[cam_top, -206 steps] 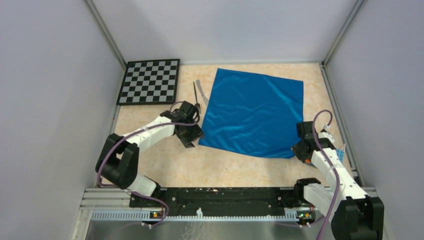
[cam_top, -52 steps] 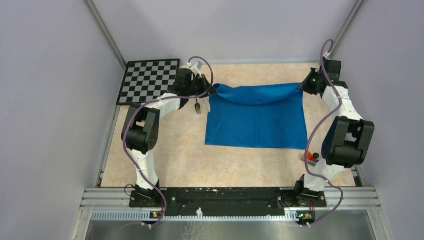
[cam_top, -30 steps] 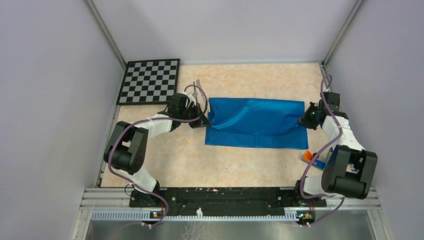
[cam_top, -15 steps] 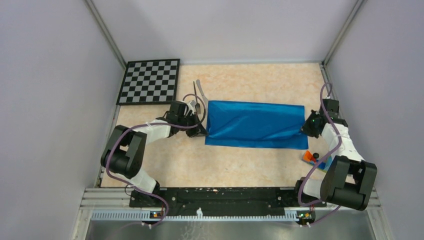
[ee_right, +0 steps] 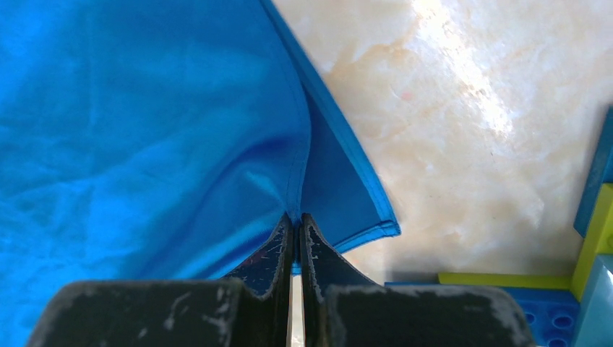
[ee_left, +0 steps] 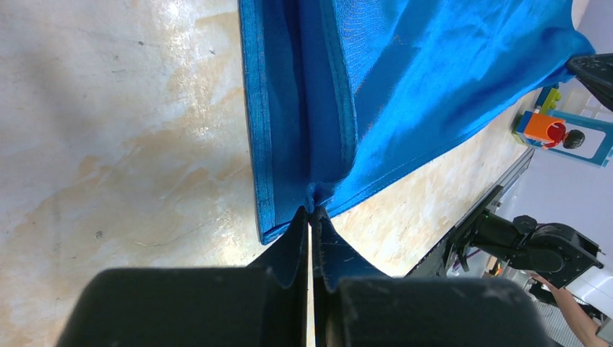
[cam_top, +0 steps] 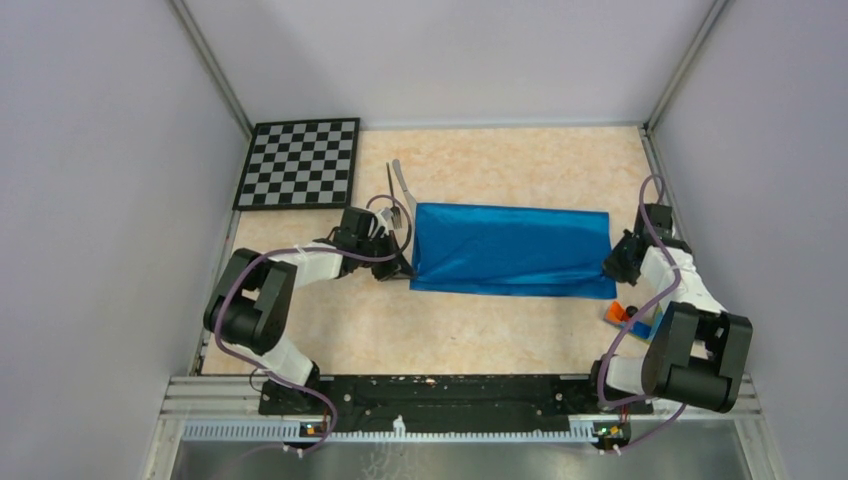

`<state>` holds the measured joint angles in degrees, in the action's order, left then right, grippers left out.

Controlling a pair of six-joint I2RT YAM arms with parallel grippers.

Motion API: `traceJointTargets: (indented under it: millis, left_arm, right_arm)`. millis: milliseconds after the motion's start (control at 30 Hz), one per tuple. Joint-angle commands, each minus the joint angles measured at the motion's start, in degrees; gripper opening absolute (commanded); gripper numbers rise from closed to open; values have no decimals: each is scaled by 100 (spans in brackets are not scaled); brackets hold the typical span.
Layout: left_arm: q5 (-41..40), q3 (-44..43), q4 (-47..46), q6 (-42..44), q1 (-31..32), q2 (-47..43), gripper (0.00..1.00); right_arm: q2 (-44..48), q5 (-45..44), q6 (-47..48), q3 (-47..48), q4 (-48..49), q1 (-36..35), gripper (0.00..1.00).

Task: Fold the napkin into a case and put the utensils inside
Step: Fold and flatten the napkin at the center of the board.

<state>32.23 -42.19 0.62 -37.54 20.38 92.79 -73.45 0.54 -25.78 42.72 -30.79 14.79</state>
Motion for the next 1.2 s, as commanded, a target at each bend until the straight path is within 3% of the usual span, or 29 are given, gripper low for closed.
traceJointTargets:
  millis: [0,1167]
  left_arm:
    - [106,79,-203,25,15,40,0]
    - [93,396,-22,132,14,-91,0]
  right_arm:
    - [-4,-475,-174,-101,128,48,0]
    - [202,-968,-721,-308,-175,47,0]
